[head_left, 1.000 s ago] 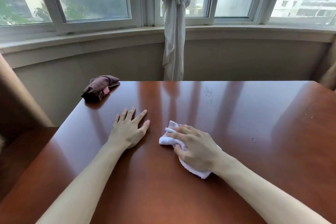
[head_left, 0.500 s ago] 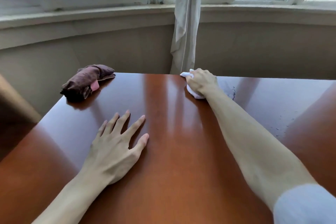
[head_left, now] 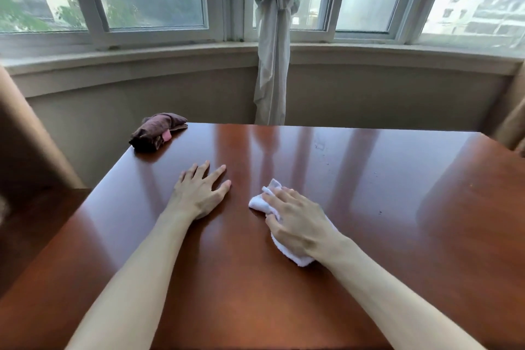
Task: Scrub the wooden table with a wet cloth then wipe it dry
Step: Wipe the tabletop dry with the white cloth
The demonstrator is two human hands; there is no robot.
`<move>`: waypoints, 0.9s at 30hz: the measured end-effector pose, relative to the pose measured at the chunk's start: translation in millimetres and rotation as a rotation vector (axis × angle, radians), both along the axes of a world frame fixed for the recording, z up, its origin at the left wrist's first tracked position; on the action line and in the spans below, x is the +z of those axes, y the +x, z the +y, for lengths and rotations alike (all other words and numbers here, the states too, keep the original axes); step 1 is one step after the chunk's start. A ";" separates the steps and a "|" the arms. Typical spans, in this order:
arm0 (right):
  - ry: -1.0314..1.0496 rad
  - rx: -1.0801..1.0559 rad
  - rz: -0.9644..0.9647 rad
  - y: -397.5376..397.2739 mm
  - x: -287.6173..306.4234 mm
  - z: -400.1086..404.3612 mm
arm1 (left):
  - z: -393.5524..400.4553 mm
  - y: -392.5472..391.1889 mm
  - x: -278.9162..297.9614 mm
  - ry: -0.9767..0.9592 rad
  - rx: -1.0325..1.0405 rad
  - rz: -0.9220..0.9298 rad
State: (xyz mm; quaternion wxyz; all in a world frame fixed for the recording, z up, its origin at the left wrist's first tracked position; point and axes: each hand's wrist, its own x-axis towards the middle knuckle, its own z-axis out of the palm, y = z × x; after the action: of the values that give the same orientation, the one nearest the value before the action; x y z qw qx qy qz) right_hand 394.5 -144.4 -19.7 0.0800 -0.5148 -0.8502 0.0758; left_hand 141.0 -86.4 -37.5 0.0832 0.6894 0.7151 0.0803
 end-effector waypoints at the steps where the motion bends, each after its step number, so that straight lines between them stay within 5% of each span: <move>1: 0.008 0.004 0.008 0.9 -0.3 -10.9 | -0.4 -0.1 0.2 -0.001 0.000 0.004; 6: 0.005 -0.038 0.048 1.1 4.4 18.7 | 1.1 -0.5 -2.3 0.005 -0.010 0.011; 18: 0.010 -0.249 -0.018 -17.2 -0.5 321.7 | 2.7 -1.0 -5.4 0.052 0.018 0.006; 22: 0.054 -0.108 -0.070 -35.7 3.1 304.9 | 2.1 -0.3 -4.6 0.047 0.013 0.003; 27: 0.094 0.213 -0.080 -59.6 8.3 170.2 | 5.0 -5.8 -2.6 0.091 0.030 -0.157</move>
State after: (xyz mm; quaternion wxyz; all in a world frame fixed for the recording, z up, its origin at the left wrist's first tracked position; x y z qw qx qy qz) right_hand 334.9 25.8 -11.4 0.0616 -0.4199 -0.9052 0.0233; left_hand 135.2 -81.4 -40.2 0.1064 0.6732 0.7122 0.1678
